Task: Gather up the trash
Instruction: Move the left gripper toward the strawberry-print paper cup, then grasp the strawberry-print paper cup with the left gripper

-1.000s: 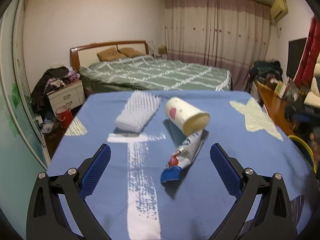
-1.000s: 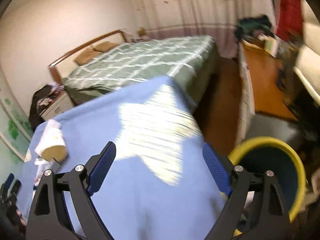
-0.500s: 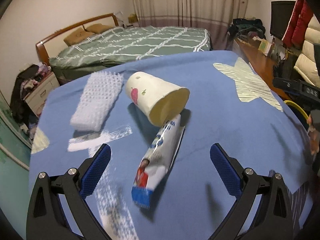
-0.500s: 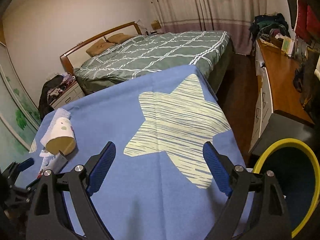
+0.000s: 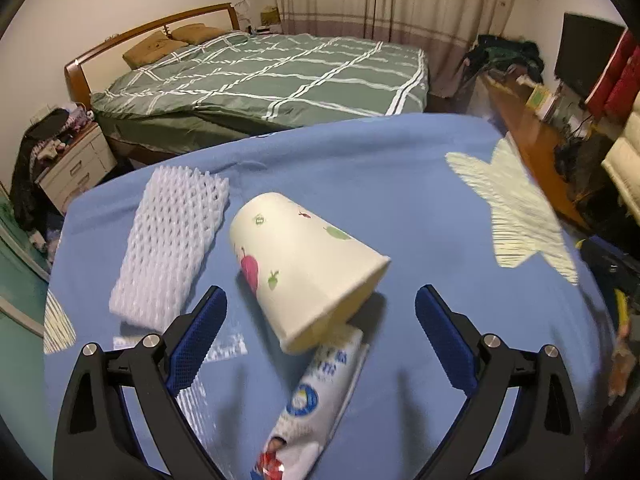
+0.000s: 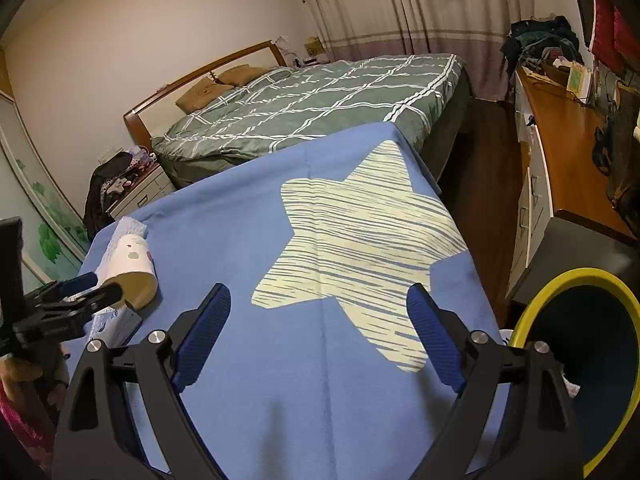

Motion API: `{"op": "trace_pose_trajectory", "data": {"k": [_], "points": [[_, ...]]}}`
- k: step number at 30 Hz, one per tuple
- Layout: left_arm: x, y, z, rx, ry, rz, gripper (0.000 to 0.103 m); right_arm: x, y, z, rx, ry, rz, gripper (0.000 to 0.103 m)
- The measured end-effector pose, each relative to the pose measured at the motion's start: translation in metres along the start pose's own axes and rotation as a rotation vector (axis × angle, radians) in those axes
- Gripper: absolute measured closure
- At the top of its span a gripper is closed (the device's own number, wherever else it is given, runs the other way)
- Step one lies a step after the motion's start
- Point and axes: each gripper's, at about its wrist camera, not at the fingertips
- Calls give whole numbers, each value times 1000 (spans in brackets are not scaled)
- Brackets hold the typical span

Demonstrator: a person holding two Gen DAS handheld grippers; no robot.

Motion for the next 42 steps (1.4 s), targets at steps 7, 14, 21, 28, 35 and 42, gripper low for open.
{"op": "trace_pose_trajectory", "data": {"k": [7, 14, 21, 28, 35, 42], "points": [[-2, -14, -2, -20, -15, 54, 11, -1, 1, 1, -21, 1, 5, 18], [-19, -34, 1, -15, 44, 103, 10, -2, 1, 1, -29, -3, 13, 18], [-25, -45, -4, -51, 26, 123, 19, -1, 1, 3, -41, -6, 17, 18], [-24, -31, -6, -22, 10, 102, 37, -1, 1, 1, -61, -19, 19, 18], [-13, 7, -17, 32, -16, 34, 66, -2, 2, -1, -52, -17, 9, 18], [-6, 18, -33, 39, -55, 42, 63, 0, -1, 1, -38, -3, 15, 18]]}}
Point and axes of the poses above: each gripper's, at about its wrist camera, not at the fingertips, and y roughly against the way its jaws point, z to its left, x to its underside, and after that the axes turned 6 degrees about -z, right-handed
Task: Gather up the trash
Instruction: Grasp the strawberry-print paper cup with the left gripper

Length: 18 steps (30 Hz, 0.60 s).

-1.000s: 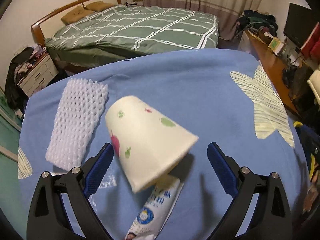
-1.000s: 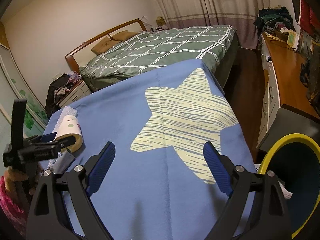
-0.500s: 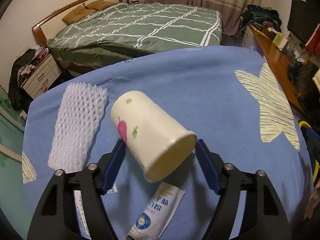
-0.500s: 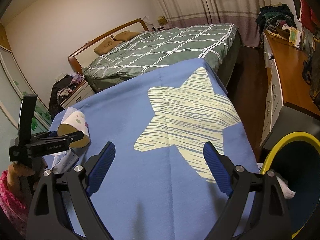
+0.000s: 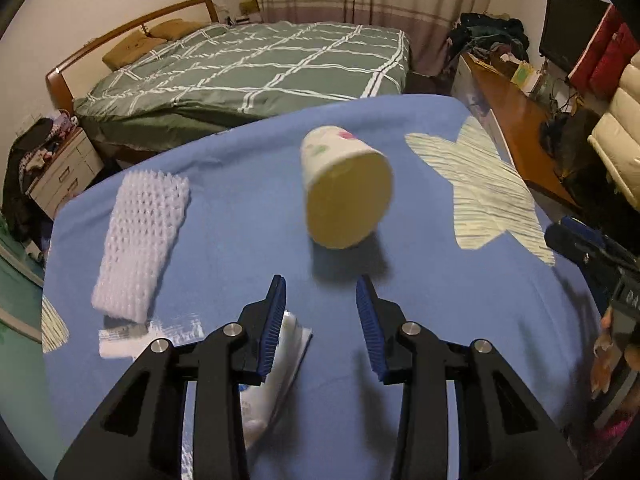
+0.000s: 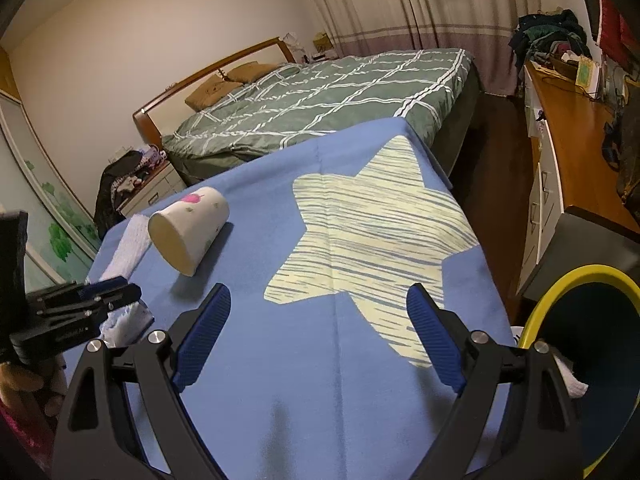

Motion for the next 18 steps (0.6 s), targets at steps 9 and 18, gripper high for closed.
{"op": "trace_pose_trajectory", "data": {"k": [9, 18], "points": [[-33, -47, -13, 41, -93, -6, 49, 0, -1, -3, 17, -13, -2, 18], [-42, -36, -44, 165, -134, -6, 10, -8, 20, -18, 0, -102, -92, 18]]}}
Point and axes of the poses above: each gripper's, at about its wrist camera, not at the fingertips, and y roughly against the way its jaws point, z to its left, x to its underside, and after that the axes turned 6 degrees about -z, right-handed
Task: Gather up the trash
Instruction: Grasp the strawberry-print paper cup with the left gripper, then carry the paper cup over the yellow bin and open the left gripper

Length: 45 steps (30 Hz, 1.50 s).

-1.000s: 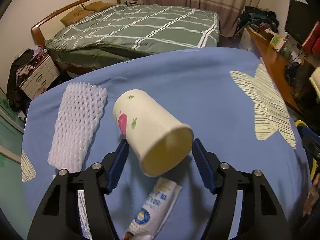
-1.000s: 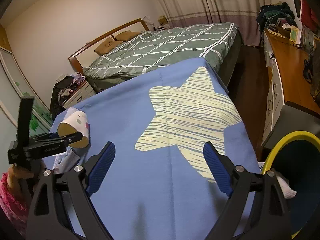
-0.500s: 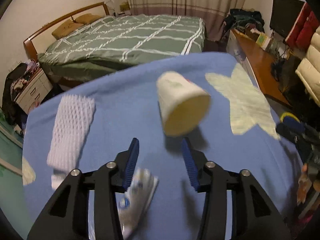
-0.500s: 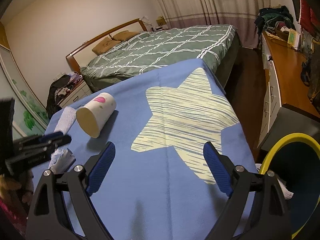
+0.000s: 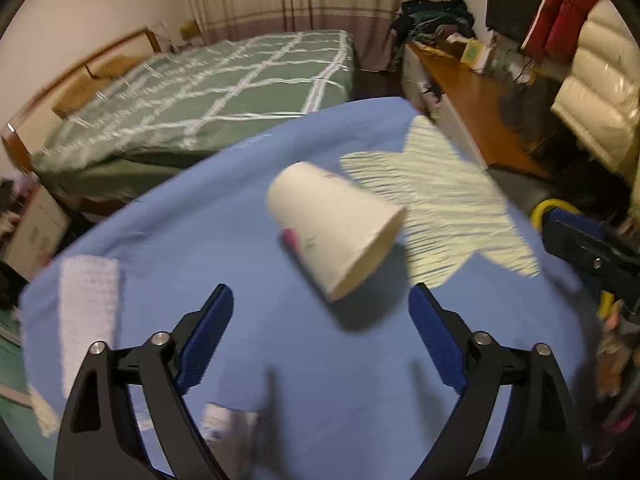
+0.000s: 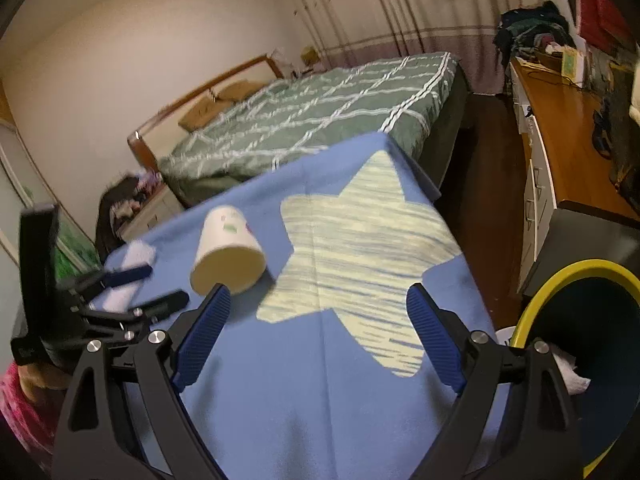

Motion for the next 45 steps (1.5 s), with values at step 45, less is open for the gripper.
{"op": "trace_pose_trajectory", "data": {"k": [45], "points": [[-28, 40, -335, 117, -354, -58, 33, 63, 273, -174, 385, -93, -209, 18]]}}
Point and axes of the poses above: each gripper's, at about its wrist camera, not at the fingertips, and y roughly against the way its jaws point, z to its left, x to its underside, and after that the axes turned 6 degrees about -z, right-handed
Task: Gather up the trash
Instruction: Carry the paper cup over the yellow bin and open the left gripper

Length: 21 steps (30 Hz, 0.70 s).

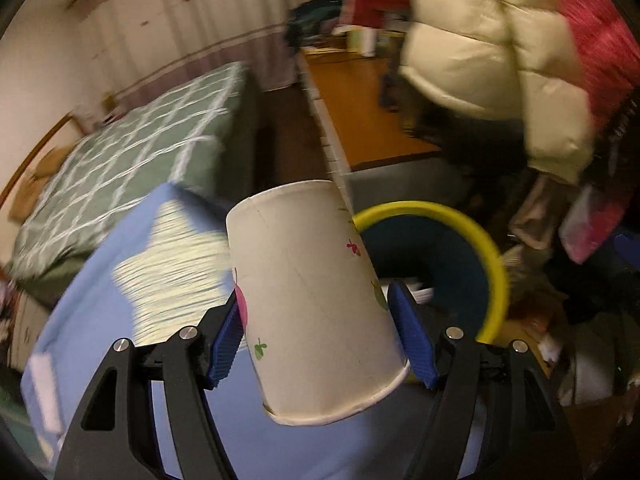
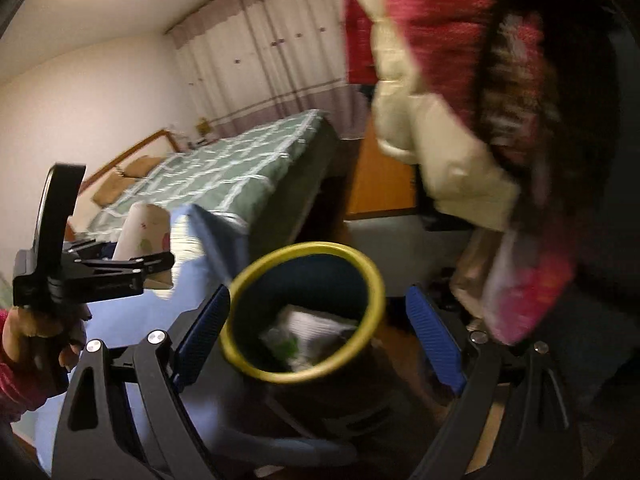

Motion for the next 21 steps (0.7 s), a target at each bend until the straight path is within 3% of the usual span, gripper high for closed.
{"op": "trace_pose_trajectory", "data": {"k": [5, 6, 9, 11, 16, 21], "points": [[-4, -28, -57, 68, -40, 19, 23, 6, 6, -23, 29, -25, 23, 18], [-2, -29, -63, 76, -41, 13, 16, 6, 7, -24, 31, -27, 22, 18], [4, -25, -60, 56, -24, -20, 12, 4, 4, -22, 25, -26, 18, 18], [9, -11, -46, 48, 2, -46, 12, 4, 1, -18, 17, -22, 17, 18], [38, 38, 34, 6, 137, -166, 9, 5, -11, 1, -24, 2, 43, 18], [99, 109, 116, -109, 307, -294, 5, 6, -28, 39, -87, 58, 82, 18]]}}
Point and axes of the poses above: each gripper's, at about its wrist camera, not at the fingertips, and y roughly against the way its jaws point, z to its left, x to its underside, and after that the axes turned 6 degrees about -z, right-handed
